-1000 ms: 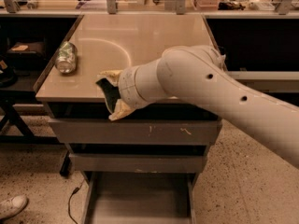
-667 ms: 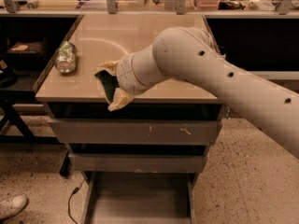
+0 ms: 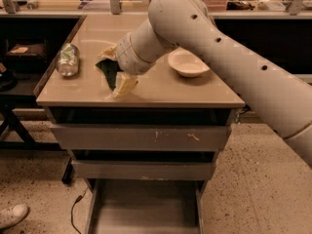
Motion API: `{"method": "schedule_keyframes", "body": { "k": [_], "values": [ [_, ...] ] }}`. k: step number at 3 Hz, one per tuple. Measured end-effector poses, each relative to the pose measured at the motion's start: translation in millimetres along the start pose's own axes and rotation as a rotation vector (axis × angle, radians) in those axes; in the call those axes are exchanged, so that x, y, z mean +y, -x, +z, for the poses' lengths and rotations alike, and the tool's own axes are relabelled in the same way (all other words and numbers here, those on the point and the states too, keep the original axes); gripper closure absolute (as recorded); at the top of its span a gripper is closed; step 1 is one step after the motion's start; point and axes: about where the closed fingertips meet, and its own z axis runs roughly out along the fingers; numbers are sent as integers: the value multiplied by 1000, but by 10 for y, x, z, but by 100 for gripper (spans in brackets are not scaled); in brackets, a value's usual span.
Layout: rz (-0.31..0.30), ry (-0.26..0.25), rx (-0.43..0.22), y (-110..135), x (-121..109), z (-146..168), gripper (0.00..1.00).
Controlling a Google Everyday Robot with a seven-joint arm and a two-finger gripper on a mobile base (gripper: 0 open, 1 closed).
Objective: Pick sponge from bottom drawer and place on counter
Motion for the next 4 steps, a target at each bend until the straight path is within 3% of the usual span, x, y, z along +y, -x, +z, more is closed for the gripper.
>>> {"method": "schedule_keyframes", "body": {
  "k": [2, 4],
  "values": [
    [28, 67, -11, -211, -325, -12, 100],
    [85, 119, -23, -615, -448, 247, 100]
  ]
}}
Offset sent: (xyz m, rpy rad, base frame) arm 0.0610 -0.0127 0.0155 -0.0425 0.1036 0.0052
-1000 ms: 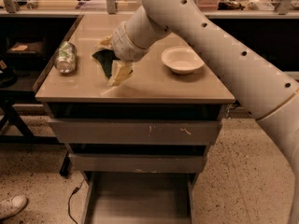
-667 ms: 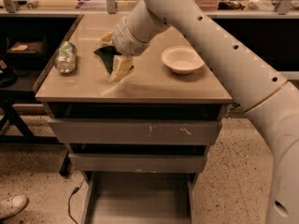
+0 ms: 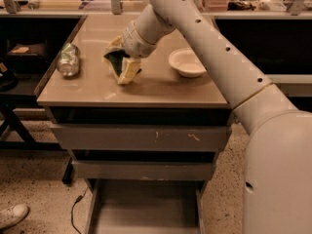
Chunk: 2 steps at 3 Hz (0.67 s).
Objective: Pick sponge from bottom drawer and place on counter
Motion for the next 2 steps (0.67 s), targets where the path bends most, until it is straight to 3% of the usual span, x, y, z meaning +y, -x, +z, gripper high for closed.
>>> {"method": "schedule_keyframes", "body": {
  "k": [2],
  "values": [
    [3, -4, -1, -9, -24, -11, 59]
  ]
}}
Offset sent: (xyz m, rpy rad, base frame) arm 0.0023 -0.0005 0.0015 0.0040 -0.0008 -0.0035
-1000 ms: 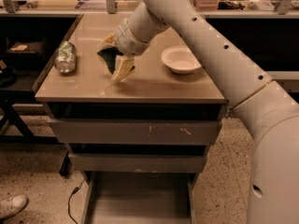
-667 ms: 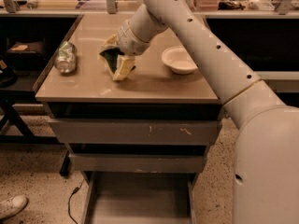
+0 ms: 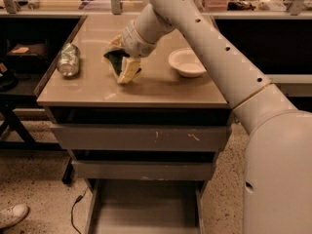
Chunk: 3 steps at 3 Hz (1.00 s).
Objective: Pick sponge from bottom drawer and place on counter
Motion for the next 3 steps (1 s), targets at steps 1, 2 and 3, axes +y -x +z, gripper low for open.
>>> {"method": "schedule_keyframes", "body": {
  "k": [1, 2, 3],
  "values": [
    [0, 0, 0, 0, 0, 0, 36],
    [0, 0, 0, 0, 0, 1, 12],
    [0, 0, 0, 1, 0, 3, 0]
  ]
}}
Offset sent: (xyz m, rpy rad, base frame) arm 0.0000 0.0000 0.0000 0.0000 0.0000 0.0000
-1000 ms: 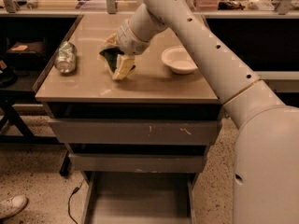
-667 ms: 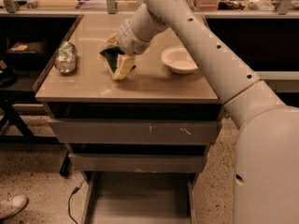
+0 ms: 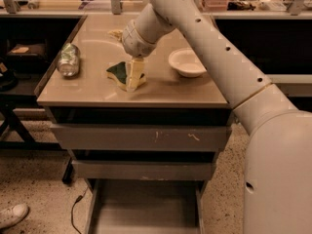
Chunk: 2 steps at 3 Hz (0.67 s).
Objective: Pick sponge from bottom drawer and place on counter
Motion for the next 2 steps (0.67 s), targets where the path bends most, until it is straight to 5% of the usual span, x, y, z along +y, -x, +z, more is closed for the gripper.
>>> {"method": "schedule_keyframes", "body": {
  "k": [2],
  "values": [
    [-21, -21, 56, 192, -195, -267, 0]
  ]
}}
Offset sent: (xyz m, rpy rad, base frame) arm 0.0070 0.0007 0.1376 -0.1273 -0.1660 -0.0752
